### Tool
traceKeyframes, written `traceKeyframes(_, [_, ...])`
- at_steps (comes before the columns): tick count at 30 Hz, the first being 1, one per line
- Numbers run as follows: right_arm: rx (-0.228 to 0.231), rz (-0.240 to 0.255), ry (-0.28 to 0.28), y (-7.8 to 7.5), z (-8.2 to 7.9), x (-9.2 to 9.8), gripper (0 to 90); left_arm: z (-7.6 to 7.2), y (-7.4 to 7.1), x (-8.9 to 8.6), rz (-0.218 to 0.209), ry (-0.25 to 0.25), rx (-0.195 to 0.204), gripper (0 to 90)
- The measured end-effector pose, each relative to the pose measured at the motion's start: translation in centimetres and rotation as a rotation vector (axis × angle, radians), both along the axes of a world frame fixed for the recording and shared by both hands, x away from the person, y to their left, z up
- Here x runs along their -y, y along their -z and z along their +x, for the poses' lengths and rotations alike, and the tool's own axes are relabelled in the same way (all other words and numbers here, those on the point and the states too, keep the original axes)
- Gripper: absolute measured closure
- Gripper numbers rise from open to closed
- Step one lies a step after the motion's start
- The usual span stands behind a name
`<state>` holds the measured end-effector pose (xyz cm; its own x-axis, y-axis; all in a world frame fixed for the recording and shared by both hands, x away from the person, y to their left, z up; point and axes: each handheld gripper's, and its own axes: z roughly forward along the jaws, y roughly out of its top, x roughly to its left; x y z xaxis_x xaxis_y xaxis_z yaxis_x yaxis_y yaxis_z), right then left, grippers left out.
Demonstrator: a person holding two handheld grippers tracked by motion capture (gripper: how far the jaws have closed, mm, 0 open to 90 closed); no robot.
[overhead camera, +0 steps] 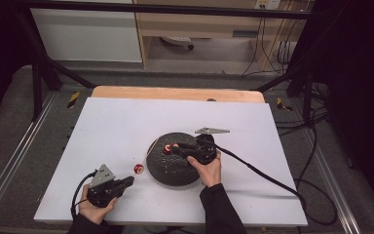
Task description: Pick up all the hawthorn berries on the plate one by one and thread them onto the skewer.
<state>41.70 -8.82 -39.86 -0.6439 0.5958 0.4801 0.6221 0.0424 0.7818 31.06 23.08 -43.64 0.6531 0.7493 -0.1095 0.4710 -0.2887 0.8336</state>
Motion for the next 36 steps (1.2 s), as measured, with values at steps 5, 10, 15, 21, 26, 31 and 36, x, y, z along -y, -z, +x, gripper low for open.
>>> traceKeyframes(5, [0.025, 0.097, 0.050, 0.6, -0.5, 0.2, 61.2, -0.2, 0.0, 0.3, -0.008, 0.003, 0.001, 88.4])
traceKeyframes(10, [0.059, 0.151, 0.085, 1.1, -0.8, 0.1, 61.2, -0.3, -0.1, 0.5, -0.011, 0.006, 0.002, 88.4])
traceKeyframes(15, [0.095, 0.193, 0.118, 1.2, -1.0, 0.0, 61.3, -0.3, -0.1, 0.5, -0.011, 0.006, 0.005, 88.4])
traceKeyframes(21, [0.129, 0.248, 0.161, 1.1, -1.3, 0.0, 61.3, -0.3, 0.0, 0.6, -0.012, 0.006, 0.006, 88.4])
traceKeyframes(26, [0.147, 0.302, 0.204, 1.2, -1.4, 0.1, 61.3, -0.4, 0.0, 0.6, -0.011, 0.010, 0.008, 88.4])
traceKeyframes(31, [0.151, 0.353, 0.236, 1.2, -1.2, -0.1, 61.4, -0.5, 0.0, 0.7, -0.011, 0.013, 0.010, 88.5])
traceKeyframes(36, [0.142, 0.379, 0.257, 1.3, -1.0, -0.2, 61.4, -0.6, 0.0, 1.0, -0.005, 0.022, 0.010, 88.5])
